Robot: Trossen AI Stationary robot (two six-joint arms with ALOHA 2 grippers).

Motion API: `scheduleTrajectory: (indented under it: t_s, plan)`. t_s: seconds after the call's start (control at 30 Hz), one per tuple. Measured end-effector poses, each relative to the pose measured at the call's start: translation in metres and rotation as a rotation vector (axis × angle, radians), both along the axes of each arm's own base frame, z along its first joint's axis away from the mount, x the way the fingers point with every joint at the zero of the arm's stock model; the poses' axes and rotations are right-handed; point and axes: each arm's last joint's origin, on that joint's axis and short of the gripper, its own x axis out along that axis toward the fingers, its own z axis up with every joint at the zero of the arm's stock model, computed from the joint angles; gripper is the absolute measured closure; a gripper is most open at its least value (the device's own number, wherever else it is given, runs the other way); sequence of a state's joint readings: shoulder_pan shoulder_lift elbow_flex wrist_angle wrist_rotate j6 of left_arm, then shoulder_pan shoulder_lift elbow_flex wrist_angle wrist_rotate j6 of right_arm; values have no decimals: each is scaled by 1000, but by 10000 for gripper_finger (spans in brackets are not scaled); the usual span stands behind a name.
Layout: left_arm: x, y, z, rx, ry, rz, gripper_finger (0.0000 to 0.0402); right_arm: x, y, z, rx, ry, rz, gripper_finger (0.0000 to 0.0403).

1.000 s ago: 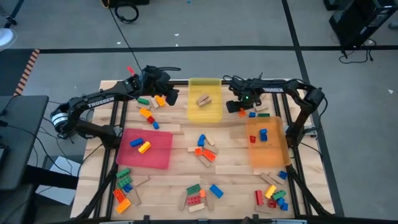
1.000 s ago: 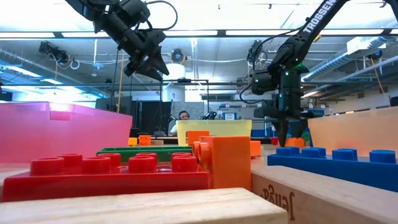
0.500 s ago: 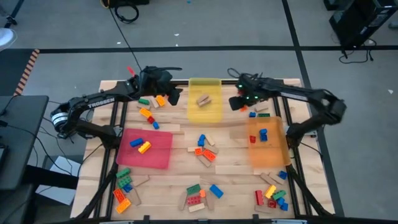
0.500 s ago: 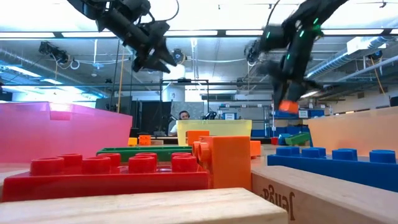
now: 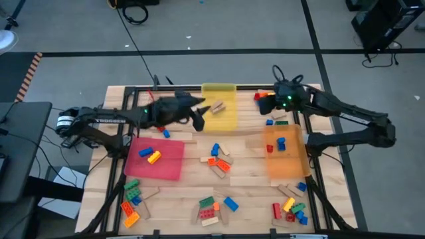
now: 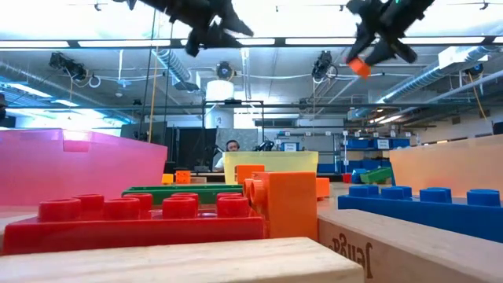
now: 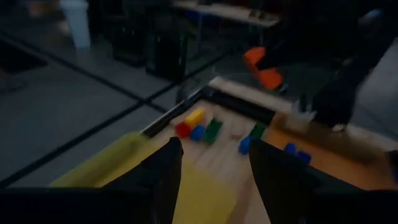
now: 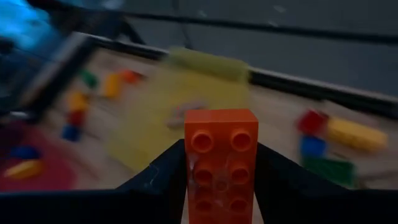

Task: Sort blocks by size
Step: Put the 3 stud orange game piece into the pink bin

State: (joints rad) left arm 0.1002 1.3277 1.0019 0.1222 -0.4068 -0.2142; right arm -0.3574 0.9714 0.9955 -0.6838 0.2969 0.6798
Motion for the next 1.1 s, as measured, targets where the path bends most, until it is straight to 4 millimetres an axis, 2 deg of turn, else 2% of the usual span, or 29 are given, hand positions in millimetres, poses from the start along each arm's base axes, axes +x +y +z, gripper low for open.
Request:
scheduleTrajectory:
  t_s: [0.23,0.4,0.77,1.1]
  plan:
    - [39,-49,-5,87,54,11,207,33,28,16,-182,-153,220,245]
    - [64,-68,-5,115,60,75,207,58,47,19,-308,-210,328,245]
    - [96,-83,3,158,47,149,207,86,68,11,-378,-237,352,245]
    - [97,-82,3,180,60,165,207,93,77,10,-392,-257,410,243]
